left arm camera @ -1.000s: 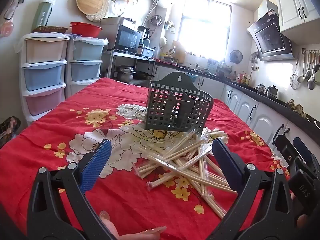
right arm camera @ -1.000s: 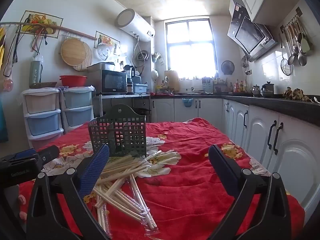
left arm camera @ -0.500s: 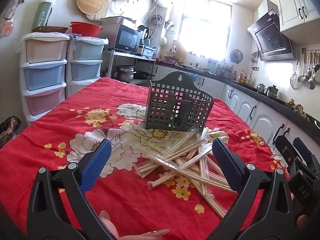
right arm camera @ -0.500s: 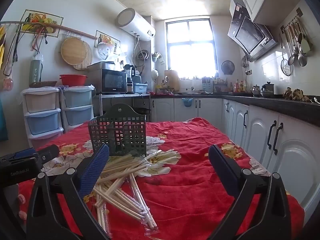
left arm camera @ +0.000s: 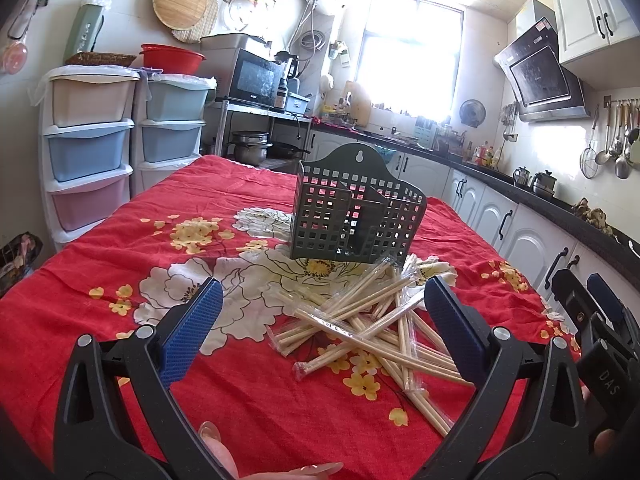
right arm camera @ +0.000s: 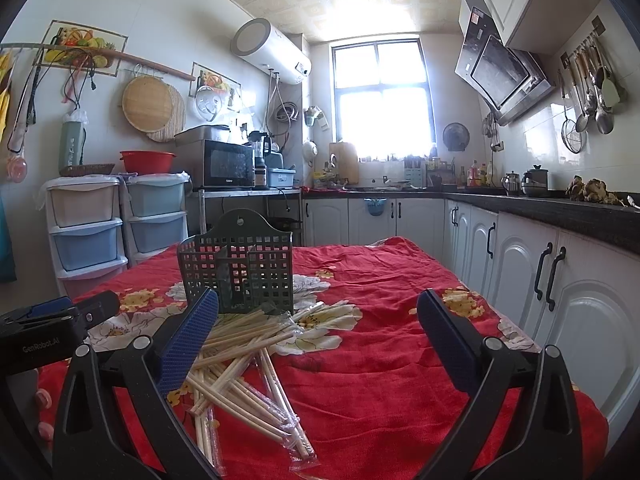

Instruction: Organize utensils

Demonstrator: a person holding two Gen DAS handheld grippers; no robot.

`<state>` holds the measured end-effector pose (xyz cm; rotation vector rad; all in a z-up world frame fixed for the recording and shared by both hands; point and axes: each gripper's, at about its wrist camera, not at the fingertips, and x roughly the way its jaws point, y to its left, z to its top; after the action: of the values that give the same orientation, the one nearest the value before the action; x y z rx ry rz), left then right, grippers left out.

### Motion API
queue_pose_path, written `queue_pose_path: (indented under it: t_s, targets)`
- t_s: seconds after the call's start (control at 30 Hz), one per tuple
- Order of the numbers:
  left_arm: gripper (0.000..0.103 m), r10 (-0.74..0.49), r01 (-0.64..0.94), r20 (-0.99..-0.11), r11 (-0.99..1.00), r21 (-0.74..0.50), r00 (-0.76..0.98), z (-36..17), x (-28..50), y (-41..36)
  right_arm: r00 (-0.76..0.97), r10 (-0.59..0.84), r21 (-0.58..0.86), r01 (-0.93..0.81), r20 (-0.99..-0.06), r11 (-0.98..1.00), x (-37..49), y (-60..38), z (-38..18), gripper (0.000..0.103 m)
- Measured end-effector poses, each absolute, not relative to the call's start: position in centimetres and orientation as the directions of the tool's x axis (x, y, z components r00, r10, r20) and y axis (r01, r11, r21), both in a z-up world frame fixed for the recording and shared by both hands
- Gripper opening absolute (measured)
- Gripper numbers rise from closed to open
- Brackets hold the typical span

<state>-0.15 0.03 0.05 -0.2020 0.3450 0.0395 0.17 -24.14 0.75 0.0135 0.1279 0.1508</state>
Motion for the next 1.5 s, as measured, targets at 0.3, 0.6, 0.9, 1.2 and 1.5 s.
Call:
queue_pose_path:
  t_s: [0.3,0.6,0.9,1.2,1.5]
  targets:
    - [0.093,0.002,-0.072,-0.34,0.979,-0.191,0.94,0.0,-0.1,0.0,0.981,0.151,0.02,-0.15,-0.124,0.989,0.1,-24.1,0.7,0.097]
    - [0.093,0.002,-0.072,-0.34,0.979,-0.192,0.94,0.0,-0.1,0.0,0.981,0.153,0.02,-0.151,-0.123,0.988,-0.1,-24.1,0.8,0.097]
    - [0.093,0.004,-0.073,-0.341,0.979,-0.189,0.94,0.0,-0.2,-0.2,0.98,0.163,0.009,-0.163,-0.117,0.987,-0.2,-23.4,1.4,0.097]
    - [0.093,0.028,-0.107,-0.348,0.972,-0.21,0.937,0.0,0.0,1.4,0.968,0.216,-0.025,-0.221,-0.124,0.975,0.1,-22.4,1.5,0.097]
    - [0.093,0.095,-0.202,-0.386,0.947,-0.25,0.918,0.2,0.7,4.4,0.93,0.313,-0.039,-0.326,-0.191,0.945,1.8,-20.4,2.1,0.097]
